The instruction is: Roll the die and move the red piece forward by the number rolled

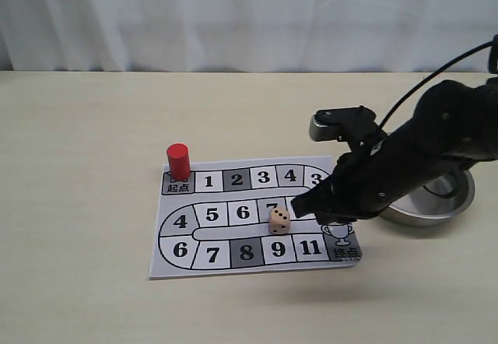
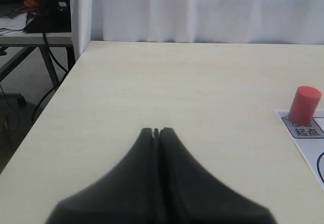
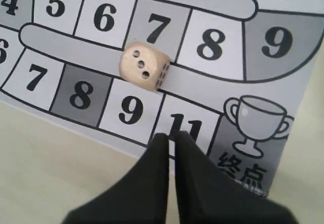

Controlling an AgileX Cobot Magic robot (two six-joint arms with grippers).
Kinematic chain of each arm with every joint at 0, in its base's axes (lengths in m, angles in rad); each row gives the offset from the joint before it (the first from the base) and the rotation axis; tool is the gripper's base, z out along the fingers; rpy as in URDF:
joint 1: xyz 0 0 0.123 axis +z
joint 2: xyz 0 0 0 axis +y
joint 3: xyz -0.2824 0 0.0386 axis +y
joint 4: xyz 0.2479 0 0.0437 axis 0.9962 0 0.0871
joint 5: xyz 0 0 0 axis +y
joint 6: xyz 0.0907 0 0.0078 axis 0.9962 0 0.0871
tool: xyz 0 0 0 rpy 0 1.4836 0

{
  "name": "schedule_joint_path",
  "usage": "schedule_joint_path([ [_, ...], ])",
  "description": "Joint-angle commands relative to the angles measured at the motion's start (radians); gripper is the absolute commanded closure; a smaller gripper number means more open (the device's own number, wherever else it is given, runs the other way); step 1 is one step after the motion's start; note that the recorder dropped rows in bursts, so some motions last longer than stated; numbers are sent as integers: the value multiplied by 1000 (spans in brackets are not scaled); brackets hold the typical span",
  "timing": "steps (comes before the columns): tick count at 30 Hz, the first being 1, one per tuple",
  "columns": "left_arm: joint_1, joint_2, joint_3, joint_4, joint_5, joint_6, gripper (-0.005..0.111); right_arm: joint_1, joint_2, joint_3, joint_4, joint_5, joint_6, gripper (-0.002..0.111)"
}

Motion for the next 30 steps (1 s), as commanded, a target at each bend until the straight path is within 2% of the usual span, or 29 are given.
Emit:
schedule_joint_path([
  [1,-8,-1,-6,-2,-10,0,107,89,37,-41,-109,-13,104,104],
  [5,-8,-1,-6,-2,-10,0,107,131,104,-80,-141,0,104,104],
  [14,-8,-1,-6,-2,-10,0,107,131,228,-150,-213,30,106,104],
  [30,-8,-1,-6,-2,-10,0,107,131,268,-151,-247,-3,108,104],
])
